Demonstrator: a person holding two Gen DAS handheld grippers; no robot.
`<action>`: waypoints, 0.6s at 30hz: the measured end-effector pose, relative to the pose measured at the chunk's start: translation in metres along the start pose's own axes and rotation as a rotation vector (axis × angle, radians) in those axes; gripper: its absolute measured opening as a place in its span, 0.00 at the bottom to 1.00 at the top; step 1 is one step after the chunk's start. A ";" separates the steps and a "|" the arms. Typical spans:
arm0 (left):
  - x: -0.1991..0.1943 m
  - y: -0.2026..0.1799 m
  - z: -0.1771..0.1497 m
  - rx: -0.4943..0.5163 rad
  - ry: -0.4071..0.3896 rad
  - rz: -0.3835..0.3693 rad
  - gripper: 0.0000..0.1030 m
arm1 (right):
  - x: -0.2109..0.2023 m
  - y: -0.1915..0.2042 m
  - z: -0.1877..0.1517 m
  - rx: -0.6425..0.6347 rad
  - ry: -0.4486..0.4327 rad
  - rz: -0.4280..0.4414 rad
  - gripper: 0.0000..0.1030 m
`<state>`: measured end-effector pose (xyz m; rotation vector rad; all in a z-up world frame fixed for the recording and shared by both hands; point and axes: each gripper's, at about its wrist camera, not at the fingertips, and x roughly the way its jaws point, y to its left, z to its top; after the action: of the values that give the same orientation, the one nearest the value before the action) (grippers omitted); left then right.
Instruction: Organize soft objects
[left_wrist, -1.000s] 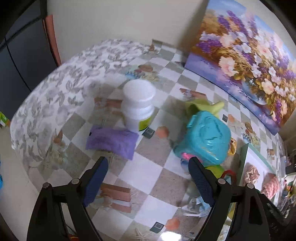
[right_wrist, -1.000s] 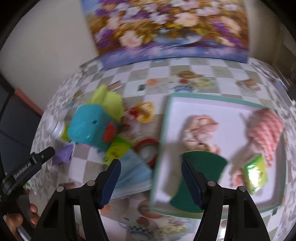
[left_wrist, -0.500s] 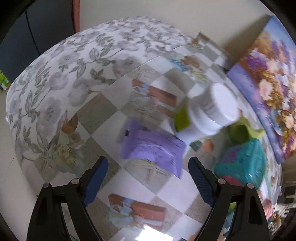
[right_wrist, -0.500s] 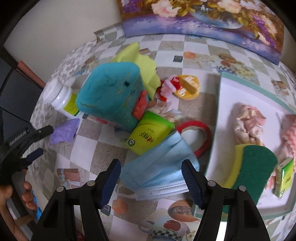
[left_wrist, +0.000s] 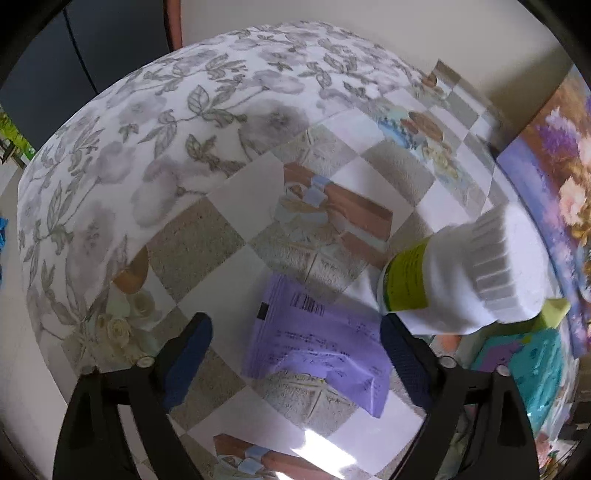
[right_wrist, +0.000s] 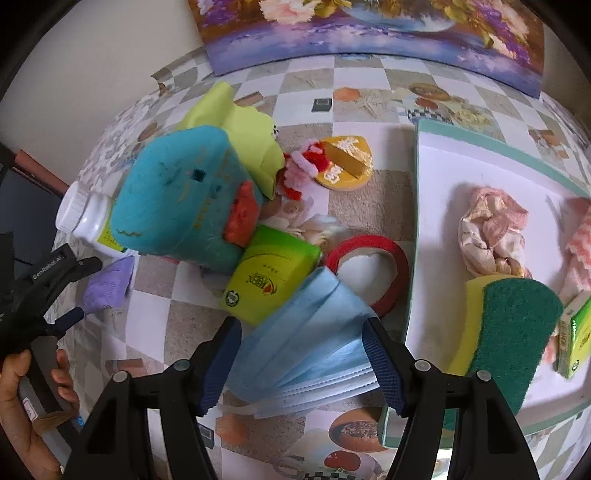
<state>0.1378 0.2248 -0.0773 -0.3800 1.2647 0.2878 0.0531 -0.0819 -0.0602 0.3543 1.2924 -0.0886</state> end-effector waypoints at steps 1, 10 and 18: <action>0.002 0.000 -0.002 0.005 -0.002 0.004 0.94 | 0.001 0.000 0.000 -0.004 0.006 -0.001 0.70; 0.008 0.012 -0.017 0.012 0.043 -0.017 0.98 | 0.005 0.009 -0.007 -0.068 0.023 -0.011 0.69; 0.007 0.003 -0.023 0.061 0.038 -0.015 0.88 | 0.005 0.007 -0.016 -0.070 0.025 0.054 0.46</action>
<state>0.1187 0.2180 -0.0901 -0.3436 1.3042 0.2292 0.0419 -0.0703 -0.0672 0.3313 1.3062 0.0065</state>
